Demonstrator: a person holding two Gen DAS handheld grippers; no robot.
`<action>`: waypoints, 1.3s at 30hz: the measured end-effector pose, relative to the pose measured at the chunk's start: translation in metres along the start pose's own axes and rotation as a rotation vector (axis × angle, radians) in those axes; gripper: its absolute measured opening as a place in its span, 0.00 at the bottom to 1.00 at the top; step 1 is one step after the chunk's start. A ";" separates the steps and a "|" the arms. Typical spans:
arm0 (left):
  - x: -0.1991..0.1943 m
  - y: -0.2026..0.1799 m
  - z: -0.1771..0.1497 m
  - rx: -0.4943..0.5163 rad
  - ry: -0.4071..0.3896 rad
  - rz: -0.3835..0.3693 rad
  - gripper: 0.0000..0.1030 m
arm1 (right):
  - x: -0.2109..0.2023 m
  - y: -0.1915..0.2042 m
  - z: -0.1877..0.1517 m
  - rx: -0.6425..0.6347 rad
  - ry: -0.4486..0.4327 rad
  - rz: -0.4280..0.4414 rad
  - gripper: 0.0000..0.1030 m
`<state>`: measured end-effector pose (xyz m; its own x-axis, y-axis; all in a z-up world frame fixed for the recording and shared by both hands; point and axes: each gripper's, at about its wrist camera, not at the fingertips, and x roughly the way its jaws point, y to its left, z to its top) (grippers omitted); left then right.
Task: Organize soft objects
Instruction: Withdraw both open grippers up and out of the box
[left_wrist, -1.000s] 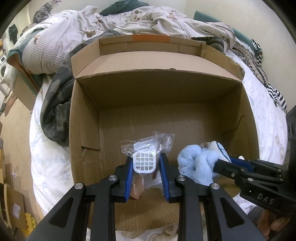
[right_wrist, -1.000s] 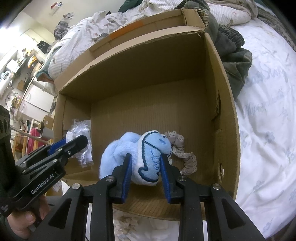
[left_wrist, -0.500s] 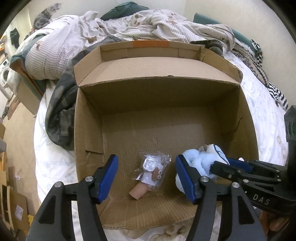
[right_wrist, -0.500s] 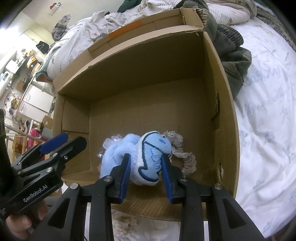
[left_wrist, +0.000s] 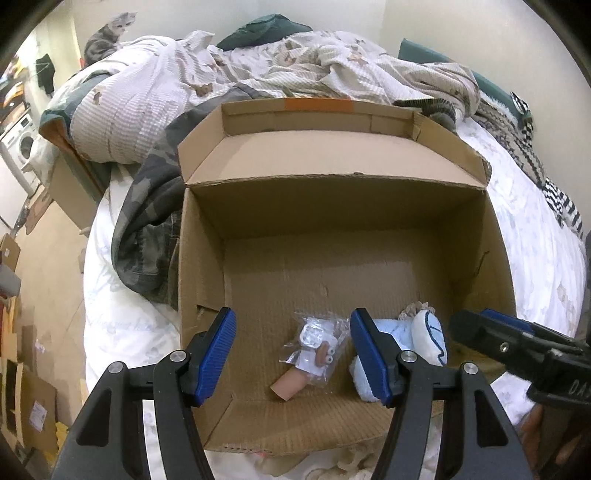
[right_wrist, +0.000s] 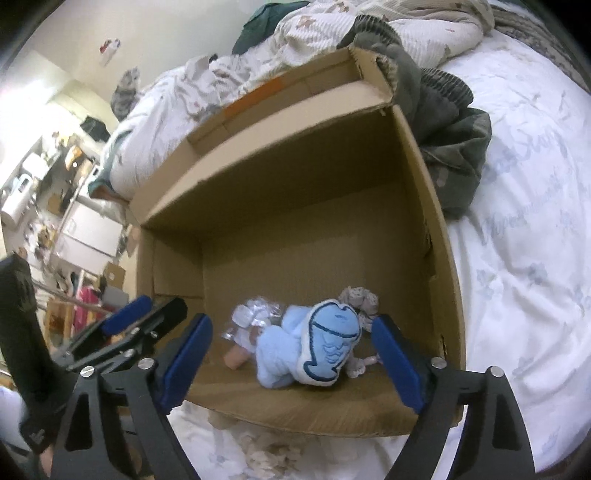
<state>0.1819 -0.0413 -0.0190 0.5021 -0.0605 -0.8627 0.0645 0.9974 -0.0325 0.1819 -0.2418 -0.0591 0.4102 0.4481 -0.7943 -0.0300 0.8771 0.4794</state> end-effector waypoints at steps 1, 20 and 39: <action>-0.001 0.001 -0.001 -0.001 -0.002 -0.001 0.59 | -0.002 0.000 0.000 0.006 -0.002 0.001 0.92; -0.042 0.038 -0.040 -0.121 0.015 -0.017 0.59 | -0.036 0.020 -0.027 -0.032 -0.003 -0.011 0.92; -0.035 0.046 -0.090 -0.138 0.139 -0.017 0.59 | -0.035 0.019 -0.070 -0.021 0.108 -0.020 0.92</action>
<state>0.0899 0.0098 -0.0357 0.3778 -0.0812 -0.9223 -0.0520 0.9927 -0.1087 0.1029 -0.2282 -0.0486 0.3103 0.4459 -0.8396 -0.0424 0.8888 0.4564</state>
